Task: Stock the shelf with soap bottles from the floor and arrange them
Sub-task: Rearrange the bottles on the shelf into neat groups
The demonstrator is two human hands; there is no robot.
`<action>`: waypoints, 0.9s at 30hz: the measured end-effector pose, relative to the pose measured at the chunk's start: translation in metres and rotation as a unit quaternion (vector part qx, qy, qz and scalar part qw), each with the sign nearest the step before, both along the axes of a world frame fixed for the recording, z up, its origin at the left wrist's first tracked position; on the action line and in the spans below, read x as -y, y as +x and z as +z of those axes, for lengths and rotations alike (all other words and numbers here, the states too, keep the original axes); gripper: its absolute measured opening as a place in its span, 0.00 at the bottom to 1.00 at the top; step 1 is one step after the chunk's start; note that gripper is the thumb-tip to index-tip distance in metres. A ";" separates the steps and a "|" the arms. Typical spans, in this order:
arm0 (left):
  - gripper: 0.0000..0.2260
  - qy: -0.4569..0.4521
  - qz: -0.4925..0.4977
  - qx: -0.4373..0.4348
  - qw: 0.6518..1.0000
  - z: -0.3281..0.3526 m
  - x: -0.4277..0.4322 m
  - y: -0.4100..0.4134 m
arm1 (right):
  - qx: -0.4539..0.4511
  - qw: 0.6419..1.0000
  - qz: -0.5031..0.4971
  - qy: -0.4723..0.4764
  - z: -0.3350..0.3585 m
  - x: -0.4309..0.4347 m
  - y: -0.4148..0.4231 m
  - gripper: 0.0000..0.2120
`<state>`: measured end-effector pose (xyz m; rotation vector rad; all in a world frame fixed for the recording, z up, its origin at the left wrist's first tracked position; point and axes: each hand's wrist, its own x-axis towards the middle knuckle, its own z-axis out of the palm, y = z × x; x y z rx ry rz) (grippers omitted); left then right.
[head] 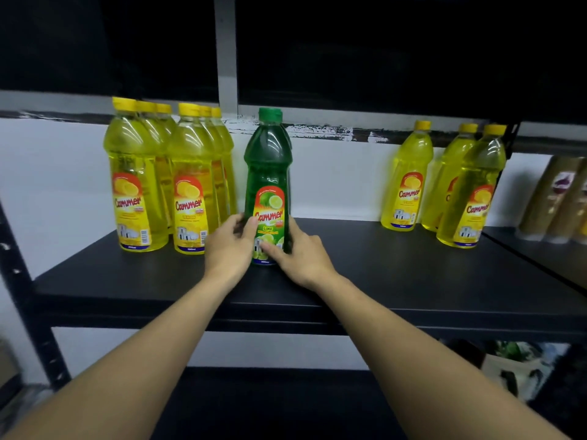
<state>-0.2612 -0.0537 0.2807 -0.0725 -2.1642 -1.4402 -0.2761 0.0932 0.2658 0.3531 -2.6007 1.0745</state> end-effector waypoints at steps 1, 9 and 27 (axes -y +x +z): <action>0.18 -0.009 0.012 0.001 1.000 0.001 -0.002 -0.002 | 0.007 1.000 -0.006 0.013 0.000 0.002 -0.004 0.39; 0.23 -0.037 -0.041 0.089 0.994 -0.009 0.014 -0.035 | 0.024 0.999 -0.020 0.021 -0.002 0.009 -0.027 0.34; 0.20 -0.095 -0.026 0.048 0.994 -0.013 0.014 -0.036 | 0.015 0.997 -0.014 -0.073 -0.005 0.001 -0.031 0.37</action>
